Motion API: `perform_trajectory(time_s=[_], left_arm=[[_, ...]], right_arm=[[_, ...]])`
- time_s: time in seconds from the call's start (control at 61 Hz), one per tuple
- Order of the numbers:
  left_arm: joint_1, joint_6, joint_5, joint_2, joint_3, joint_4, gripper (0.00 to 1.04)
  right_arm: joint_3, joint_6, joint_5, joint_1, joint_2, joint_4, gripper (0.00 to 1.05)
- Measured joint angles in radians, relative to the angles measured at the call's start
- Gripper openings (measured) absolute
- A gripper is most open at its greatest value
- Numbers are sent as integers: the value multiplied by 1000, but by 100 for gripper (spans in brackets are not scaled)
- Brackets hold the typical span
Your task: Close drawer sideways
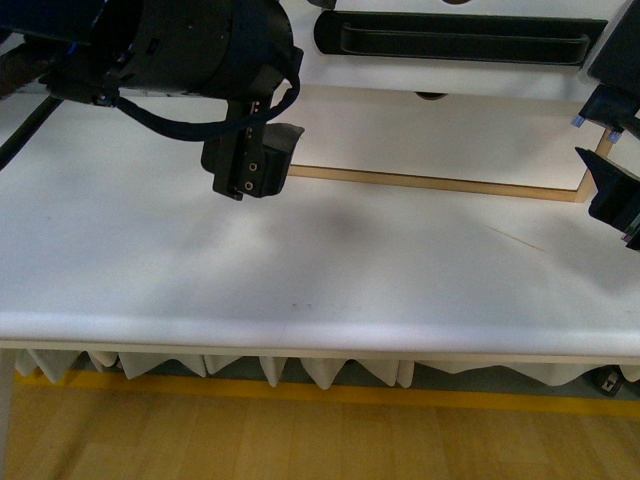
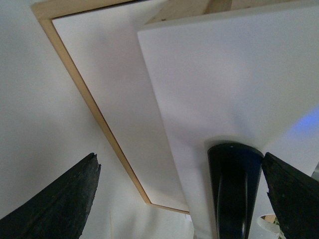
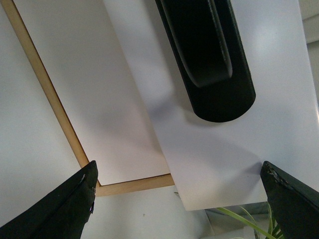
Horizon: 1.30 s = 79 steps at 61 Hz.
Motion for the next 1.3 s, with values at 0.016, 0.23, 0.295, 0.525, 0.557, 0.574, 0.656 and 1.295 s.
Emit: perform_trajectory(time_s=[0.016,0.23,0.295,0.525,0.557,0.574,0.656,1.295], left_arm=[[0,1,0,4,6,-2,99],[3,7,7,50,69,-21,99],[4,7,9,60,84,-26,99],[11,11,23,113,157,-47,99],[12,13,24,119,167,-51,99],[12,14,25,121,170,-53,99],[14,16,27,133,190,-60,99],[19,26,50,204,300,-103,99]], right_arm=[[6,0,0,-1,5,0,96],[57,6,-4,-14,42,-9,96],[66,7,-6,-18,49,-11,96],[125,7,-10,-35,93,-30,96],[129,8,-10,-36,96,-31,96],[132,8,-10,-37,97,-32,96],[145,8,-10,-39,106,-37,96],[221,26,-5,-46,162,-59,96]])
